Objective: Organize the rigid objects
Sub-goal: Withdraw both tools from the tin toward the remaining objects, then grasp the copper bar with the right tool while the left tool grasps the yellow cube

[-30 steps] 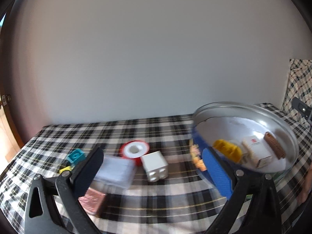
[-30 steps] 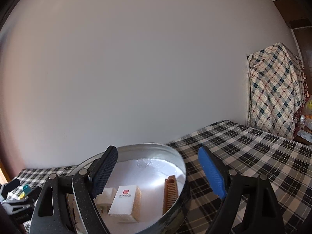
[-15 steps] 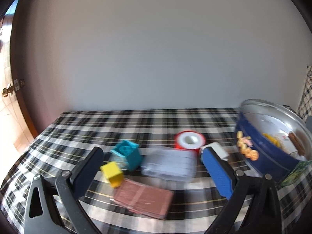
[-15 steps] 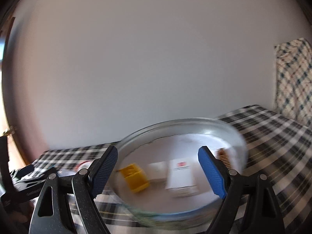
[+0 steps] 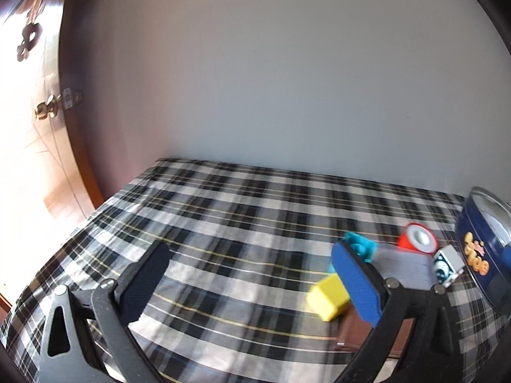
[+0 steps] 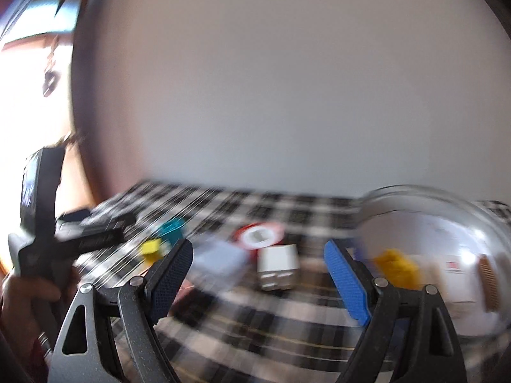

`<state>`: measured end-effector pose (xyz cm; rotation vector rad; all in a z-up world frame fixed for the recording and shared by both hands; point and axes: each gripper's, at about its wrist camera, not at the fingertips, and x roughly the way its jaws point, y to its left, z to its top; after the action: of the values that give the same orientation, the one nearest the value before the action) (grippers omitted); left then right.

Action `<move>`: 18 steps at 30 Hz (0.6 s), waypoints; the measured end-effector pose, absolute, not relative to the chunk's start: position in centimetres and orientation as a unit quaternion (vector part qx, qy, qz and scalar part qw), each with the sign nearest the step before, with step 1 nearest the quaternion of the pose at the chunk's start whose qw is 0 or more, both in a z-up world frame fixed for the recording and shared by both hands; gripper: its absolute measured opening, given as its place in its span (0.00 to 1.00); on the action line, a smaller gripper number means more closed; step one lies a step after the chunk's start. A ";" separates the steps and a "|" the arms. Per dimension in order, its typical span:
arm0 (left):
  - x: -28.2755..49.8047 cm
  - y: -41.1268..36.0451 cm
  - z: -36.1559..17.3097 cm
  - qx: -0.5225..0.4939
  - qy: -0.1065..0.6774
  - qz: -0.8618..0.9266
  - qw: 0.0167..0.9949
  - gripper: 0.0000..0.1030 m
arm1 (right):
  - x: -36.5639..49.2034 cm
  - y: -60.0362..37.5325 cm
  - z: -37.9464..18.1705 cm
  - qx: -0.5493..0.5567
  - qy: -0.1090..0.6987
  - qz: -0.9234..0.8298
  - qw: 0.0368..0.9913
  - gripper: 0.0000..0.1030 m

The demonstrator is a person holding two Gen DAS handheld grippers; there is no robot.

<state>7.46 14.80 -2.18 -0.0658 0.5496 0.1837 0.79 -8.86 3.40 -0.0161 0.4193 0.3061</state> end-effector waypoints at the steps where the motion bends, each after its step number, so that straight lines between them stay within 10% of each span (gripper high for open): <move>1: 7.5 15.3 -2.2 -0.033 0.271 0.096 0.957 1.00 | 1.3 -7.9 3.1 -0.012 0.226 0.173 0.959 0.84; 18: 7.9 20.0 -2.5 -0.099 0.302 0.118 0.941 0.99 | 7.3 1.8 -1.8 -0.082 0.409 0.282 0.864 0.69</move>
<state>7.94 20.00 -2.55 -0.2030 0.6170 0.2415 7.27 1.79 -1.80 -0.1712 0.8562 0.5918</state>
